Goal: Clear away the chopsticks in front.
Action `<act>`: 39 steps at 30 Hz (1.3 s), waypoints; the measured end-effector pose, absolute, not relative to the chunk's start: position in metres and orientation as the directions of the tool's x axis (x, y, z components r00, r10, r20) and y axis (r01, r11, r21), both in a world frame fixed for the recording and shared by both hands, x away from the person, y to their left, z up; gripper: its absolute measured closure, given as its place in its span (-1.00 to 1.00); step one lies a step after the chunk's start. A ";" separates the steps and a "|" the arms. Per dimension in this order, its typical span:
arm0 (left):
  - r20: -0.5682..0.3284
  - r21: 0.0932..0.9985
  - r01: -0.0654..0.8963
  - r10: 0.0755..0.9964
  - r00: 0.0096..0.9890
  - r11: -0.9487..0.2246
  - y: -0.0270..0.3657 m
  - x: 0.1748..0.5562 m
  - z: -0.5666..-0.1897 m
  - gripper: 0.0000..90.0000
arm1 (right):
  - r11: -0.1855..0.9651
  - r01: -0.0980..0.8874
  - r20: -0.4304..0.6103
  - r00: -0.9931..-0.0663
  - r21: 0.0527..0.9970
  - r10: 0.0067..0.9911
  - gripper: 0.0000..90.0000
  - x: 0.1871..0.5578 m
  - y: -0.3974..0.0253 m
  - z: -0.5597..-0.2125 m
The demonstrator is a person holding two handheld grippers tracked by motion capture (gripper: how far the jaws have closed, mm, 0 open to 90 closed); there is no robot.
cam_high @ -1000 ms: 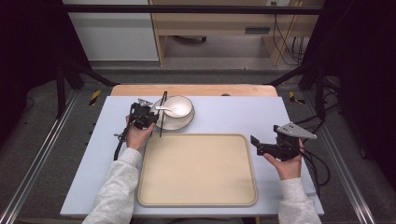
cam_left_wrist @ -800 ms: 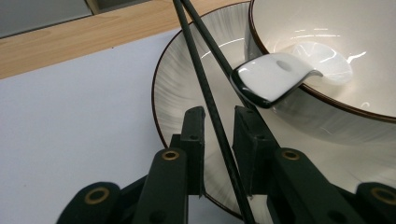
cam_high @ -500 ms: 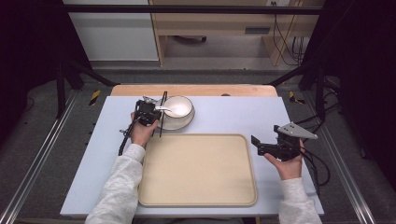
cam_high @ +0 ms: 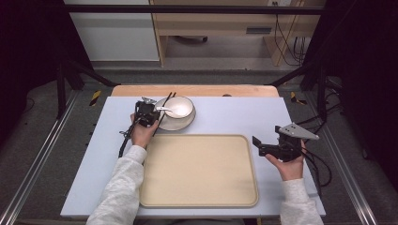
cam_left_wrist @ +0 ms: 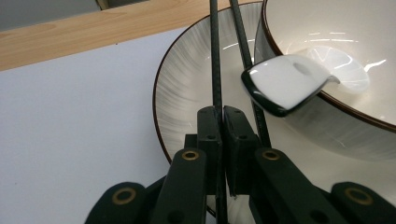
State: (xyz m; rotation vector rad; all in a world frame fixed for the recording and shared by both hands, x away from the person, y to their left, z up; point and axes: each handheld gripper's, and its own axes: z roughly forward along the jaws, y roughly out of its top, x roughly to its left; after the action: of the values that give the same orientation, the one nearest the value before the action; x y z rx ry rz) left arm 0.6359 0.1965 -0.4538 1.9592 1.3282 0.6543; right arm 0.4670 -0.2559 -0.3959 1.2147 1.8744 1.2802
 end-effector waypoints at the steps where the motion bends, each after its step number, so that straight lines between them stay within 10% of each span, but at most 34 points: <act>1: 0.032 0.763 0.596 0.935 0.353 -0.251 0.197 0.635 -0.453 0.91 | 0.134 0.366 0.041 -0.433 0.921 0.900 -0.92 0.467 -0.256 -0.396; 39: 0.017 0.843 0.522 0.978 0.210 -0.127 0.242 0.517 -0.414 0.91 | 0.121 0.352 0.043 -0.424 0.928 0.905 -0.96 0.459 -0.260 -0.391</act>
State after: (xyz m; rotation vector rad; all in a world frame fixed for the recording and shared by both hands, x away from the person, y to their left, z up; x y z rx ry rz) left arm 0.5171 0.2425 -0.4139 1.7568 1.4058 0.7911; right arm 0.4594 -0.2602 -0.3915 1.2138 1.8496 1.2912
